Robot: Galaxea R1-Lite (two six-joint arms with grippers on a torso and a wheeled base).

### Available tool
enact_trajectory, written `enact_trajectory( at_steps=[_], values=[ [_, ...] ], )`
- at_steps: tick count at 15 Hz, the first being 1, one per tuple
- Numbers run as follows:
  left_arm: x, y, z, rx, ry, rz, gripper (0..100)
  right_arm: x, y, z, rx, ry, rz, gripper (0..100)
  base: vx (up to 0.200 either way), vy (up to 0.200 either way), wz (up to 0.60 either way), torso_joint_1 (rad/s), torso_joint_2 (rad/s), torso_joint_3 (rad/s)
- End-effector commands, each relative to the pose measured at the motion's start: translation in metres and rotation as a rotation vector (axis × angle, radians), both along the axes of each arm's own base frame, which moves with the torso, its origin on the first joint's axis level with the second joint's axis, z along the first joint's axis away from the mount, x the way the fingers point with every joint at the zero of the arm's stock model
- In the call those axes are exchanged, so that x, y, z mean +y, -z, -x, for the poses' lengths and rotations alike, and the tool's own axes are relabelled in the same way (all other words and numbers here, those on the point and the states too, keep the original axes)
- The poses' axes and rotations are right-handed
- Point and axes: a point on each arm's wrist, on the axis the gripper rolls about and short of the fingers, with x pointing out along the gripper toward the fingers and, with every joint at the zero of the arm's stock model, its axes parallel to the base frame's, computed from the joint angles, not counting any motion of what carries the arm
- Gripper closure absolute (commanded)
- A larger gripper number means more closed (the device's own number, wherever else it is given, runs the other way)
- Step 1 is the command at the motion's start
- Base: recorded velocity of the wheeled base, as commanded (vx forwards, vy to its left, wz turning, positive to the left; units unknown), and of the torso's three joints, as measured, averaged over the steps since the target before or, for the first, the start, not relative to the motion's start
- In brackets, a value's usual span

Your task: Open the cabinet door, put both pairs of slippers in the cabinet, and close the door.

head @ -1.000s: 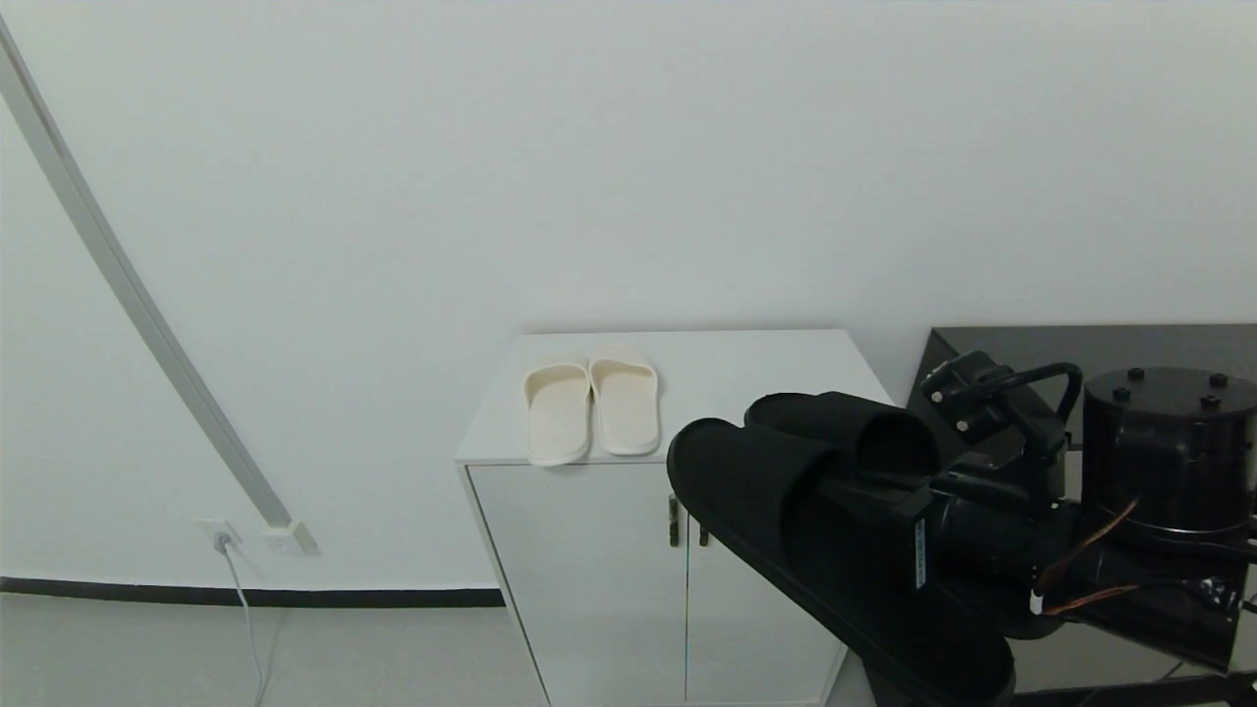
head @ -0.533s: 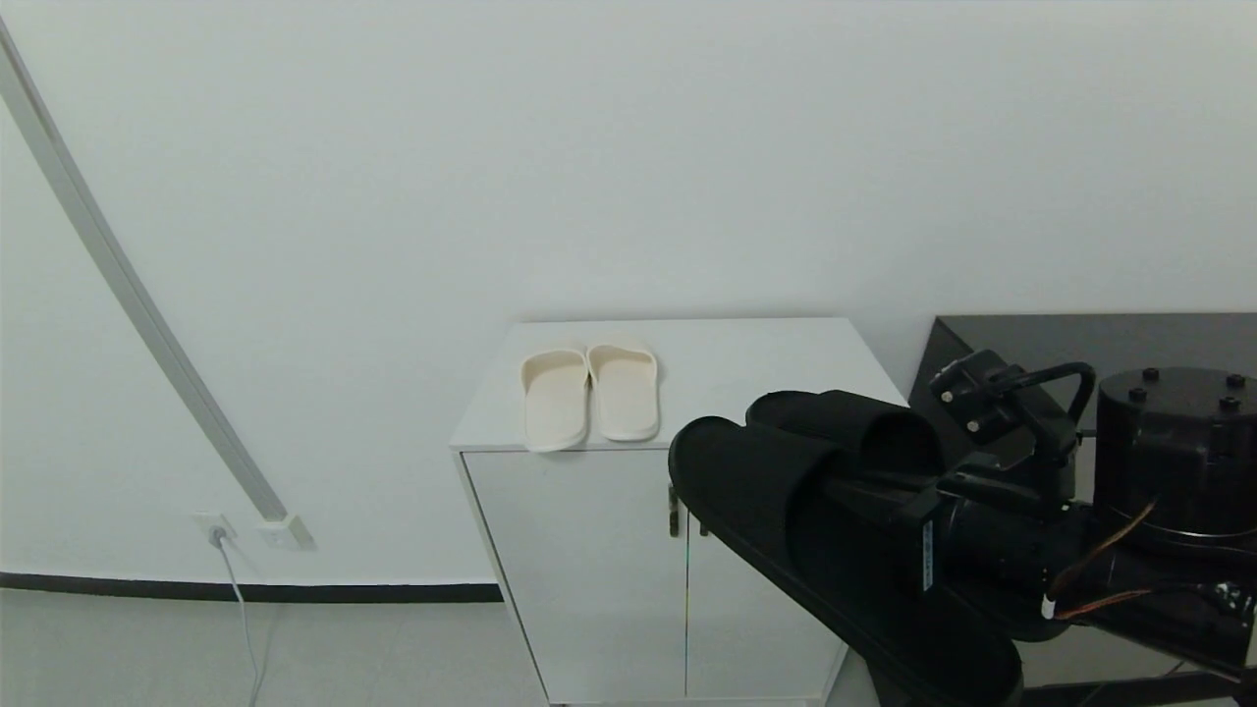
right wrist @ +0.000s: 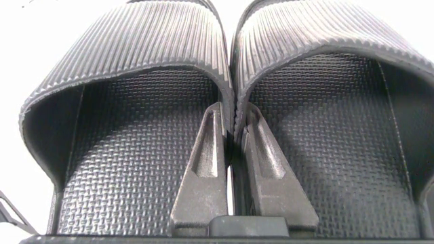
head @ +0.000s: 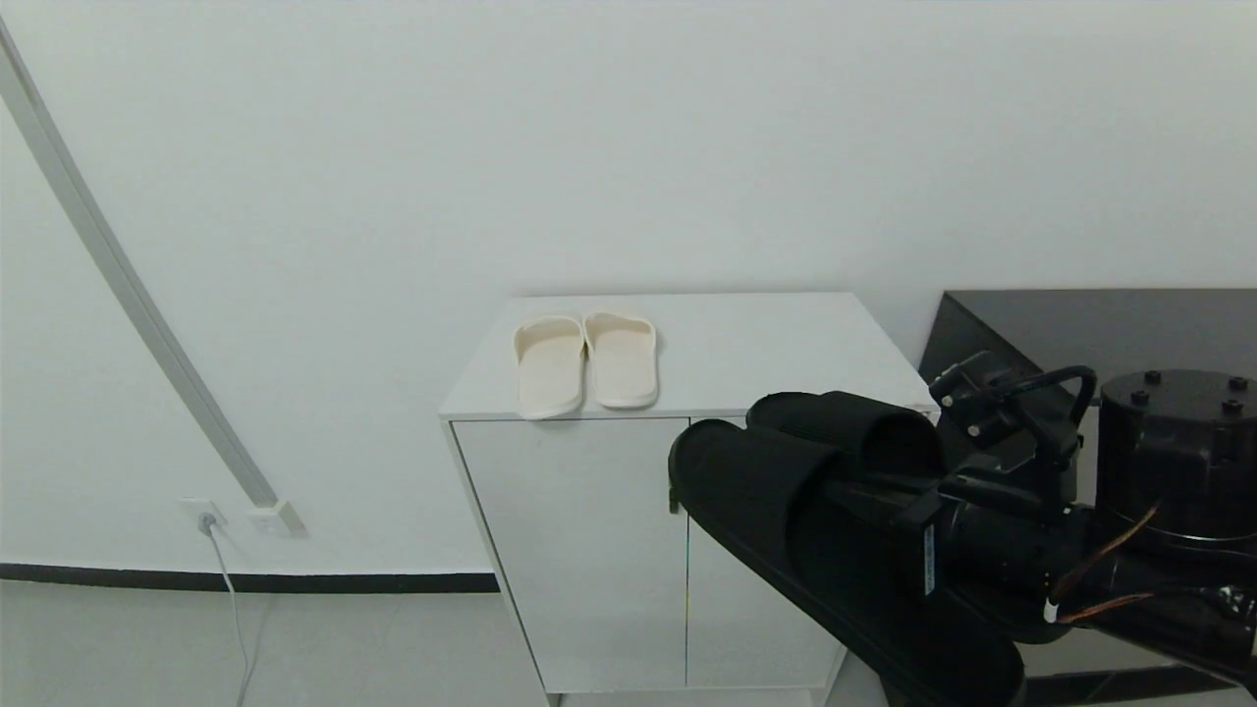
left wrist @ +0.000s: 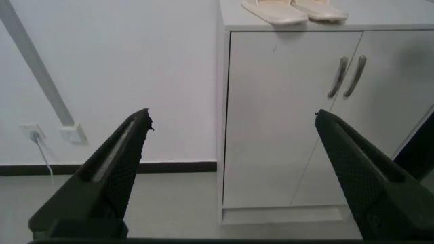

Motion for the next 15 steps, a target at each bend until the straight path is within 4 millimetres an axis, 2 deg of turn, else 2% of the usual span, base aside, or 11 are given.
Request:
enact_trajectory(
  at_steps=[1, 15],
  values=[
    [0.0000, 0.0001, 0.0000, 0.000, -0.001, 0.000, 0, 0.0008, 0.0016, -0.0004, 0.005, -0.001, 0.004, 100, 0.000, 0.000, 0.00, -0.222, 0.51, 0.300],
    [0.0000, 0.0001, 0.0000, 0.000, -0.001, 0.000, 0, 0.0026, 0.0081, -0.0025, 0.023, 0.000, 0.022, 100, 0.000, 0.000, 0.00, -0.198, 0.52, 0.322]
  ],
)
